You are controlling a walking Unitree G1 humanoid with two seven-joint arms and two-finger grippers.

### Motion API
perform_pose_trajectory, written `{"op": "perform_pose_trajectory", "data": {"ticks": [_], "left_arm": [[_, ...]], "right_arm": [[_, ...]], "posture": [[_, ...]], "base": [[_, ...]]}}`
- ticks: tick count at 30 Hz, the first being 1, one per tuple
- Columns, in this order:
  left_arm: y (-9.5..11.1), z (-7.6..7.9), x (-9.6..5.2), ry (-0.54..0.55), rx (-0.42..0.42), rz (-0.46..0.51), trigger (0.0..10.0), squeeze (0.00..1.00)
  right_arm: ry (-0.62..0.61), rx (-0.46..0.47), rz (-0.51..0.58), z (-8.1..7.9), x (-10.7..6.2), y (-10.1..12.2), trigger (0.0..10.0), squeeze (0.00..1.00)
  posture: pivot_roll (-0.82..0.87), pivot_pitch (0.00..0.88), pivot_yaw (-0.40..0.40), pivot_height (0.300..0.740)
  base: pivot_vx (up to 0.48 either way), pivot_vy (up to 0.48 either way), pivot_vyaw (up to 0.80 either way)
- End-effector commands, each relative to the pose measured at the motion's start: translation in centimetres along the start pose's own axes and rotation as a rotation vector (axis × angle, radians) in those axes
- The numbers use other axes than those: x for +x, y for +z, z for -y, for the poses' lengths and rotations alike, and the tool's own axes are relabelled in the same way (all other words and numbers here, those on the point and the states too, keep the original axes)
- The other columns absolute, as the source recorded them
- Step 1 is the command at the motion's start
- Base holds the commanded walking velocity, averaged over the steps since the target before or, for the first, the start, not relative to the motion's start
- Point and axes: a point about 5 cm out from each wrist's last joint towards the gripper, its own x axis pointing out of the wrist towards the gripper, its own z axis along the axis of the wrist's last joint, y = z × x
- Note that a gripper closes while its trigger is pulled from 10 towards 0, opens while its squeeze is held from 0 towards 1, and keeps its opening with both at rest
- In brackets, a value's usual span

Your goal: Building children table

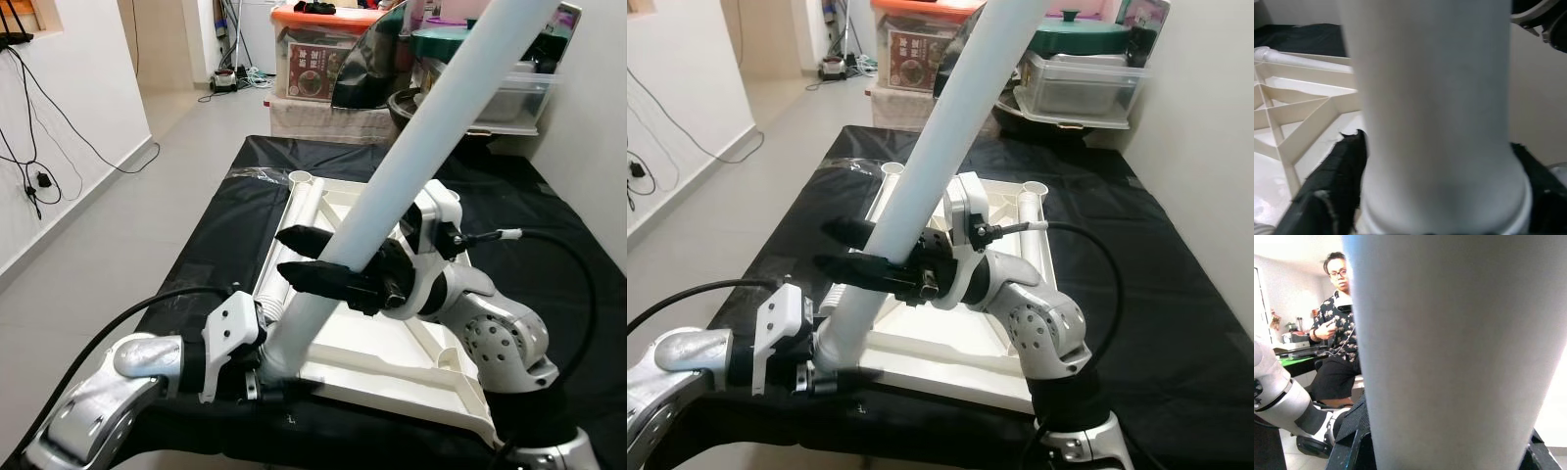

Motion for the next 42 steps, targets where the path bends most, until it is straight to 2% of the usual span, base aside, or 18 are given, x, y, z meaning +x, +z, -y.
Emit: {"op": "perform_pose_trajectory", "data": {"ticks": [1, 9, 10, 13, 15, 16, 17, 20, 22, 23, 24, 25, 26, 28, 30, 31, 36, 42], "left_arm": [[0.5, -0.9, -0.2, 0.065, 0.024, 0.03, 10.0, 1.0], [1.5, -1.8, -1.3, 0.166, -0.059, 0.138, 10.0, 1.0], [2.0, -1.3, -1.9, 0.164, -0.11, 0.186, 10.0, 1.0], [2.0, -1.0, -2.1, 0.158, -0.121, 0.19, 10.0, 1.0], [1.7, -0.4, -2.6, 0.171, -0.136, 0.168, 10.0, 1.0], [1.5, -0.3, -2.8, 0.207, -0.141, 0.151, 10.0, 0.58], [1.2, -0.4, -3.1, 0.262, -0.128, 0.132, 10.0, 0.05], [1.2, -0.4, -3.1, 0.262, -0.128, 0.132, 10.0, 0.05], [0.4, -1.4, -3.7, 0.429, -0.117, 0.101, 10.0, 0.0], [0.4, -1.4, -3.7, 0.429, -0.117, 0.101, 10.0, 0.0], [-0.2, -2.4, -4.2, 0.567, -0.141, 0.092, 10.0, 0.0], [-0.2, -2.4, -4.2, 0.567, -0.141, 0.092, 10.0, 0.0], [-0.8, -3.1, -4.6, 0.705, -0.171, 0.092, 10.0, 0.0], [-1.8, -3.7, -5.0, 0.901, -0.239, 0.086, 10.0, 0.0], [-2.1, -3.7, -5.0, 0.948, -0.268, 0.083, 10.0, 0.0], [-2.3, -3.5, -4.8, 0.973, -0.281, 0.081, 10.0, 0.0], [-2.4, -2.9, -4.4, 0.991, -0.285, 0.074, 10.0, 0.0], [-2.5, -1.6, -3.6, 0.984, -0.258, 0.061, 10.0, 0.0]], "right_arm": [[-0.002, 0.018, 0.018, -0.2, 0.2, -0.2, 0.0, 0.0], [-0.124, -0.033, 0.037, 1.0, -0.6, 0.2, 0.0, 0.0], [-0.19, -0.078, 0.031, 1.7, -1.6, 0.8, 0.0, 0.0], [-0.214, -0.094, 0.027, 2.0, -1.9, 1.1, 0.0, 0.0], [-0.329, -0.157, -0.015, 3.0, -3.5, 1.9, 0.0, 0.0], [-0.404, -0.179, -0.03, 3.5, -4.6, 2.3, 0.0, 0.0], [-0.478, -0.2, -0.039, 3.9, -5.5, 2.7, 0.0, 0.0], [-0.478, -0.2, -0.039, 3.9, -5.5, 2.7, 0.0, 0.0], [-0.626, -0.243, -0.025, 4.6, -6.9, 3.3, 0.0, 0.0], [-0.626, -0.243, -0.025, 4.6, -6.9, 3.3, 0.0, 0.0], [-0.733, -0.269, -0.011, 4.9, -7.4, 3.7, 0.0, 0.0], [-0.733, -0.269, -0.011, 4.9, -7.4, 3.7, 0.0, 0.0], [-0.844, -0.3, 0.0, 5.2, -7.8, 4.0, 0.0, 0.0], [-1.003, -0.34, 0.031, 5.5, -8.2, 4.5, 4.9, 0.0], [-1.043, -0.354, 0.042, 5.5, -8.3, 4.6, 4.9, 0.0], [-1.065, -0.35, 0.051, 5.5, -8.1, 4.5, 10.0, 0.0], [-1.085, -0.322, 0.059, 5.3, -7.7, 4.0, 10.0, 0.0], [-1.086, -0.295, 0.06, 3.6, -6.9, 2.3, 10.0, 0.0]], "posture": [[0.05, 0.0, -0.064, 0.74], [0.06, 0.0, -0.072, 0.74], [0.06, 0.0, -0.075, 0.74], [0.06, 0.0, -0.075, 0.74], [0.06, 0.0, -0.089, 0.74], [0.06, 0.0, -0.092, 0.74], [0.06, 0.0, -0.093, 0.74], [0.06, 0.0, -0.093, 0.74], [0.06, 0.0, -0.097, 0.74], [0.06, 0.0, -0.097, 0.74], [0.05, 0.0, -0.099, 0.74], [0.05, 0.0, -0.099, 0.74], [0.05, 0.0, -0.1, 0.74], [0.05, 0.0, -0.101, 0.74], [0.05, 0.0, -0.101, 0.74], [0.05, 0.0, -0.102, 0.74], [0.05, 0.0, -0.107, 0.74], [0.03, 0.0, -0.103, 0.74]], "base": [[0.0, 0.0, 0.0], [0.0, 0.0, 0.0], [0.0, 0.0, 0.0], [0.0, 0.0, 0.0], [0.0, 0.0, 0.0], [0.0, 0.0, 0.0], [0.0, 0.0, 0.0], [0.0, 0.0, 0.0], [0.0, 0.0, 0.0], [0.0, 0.0, 0.0], [0.0, 0.0, 0.0], [0.0, 0.0, 0.0], [0.0, 0.0, 0.0], [0.0, 0.0, 0.0], [0.0, 0.0, 0.0], [0.0, 0.0, 0.0], [0.0, 0.0, 0.0], [0.0, 0.0, 0.0]]}}
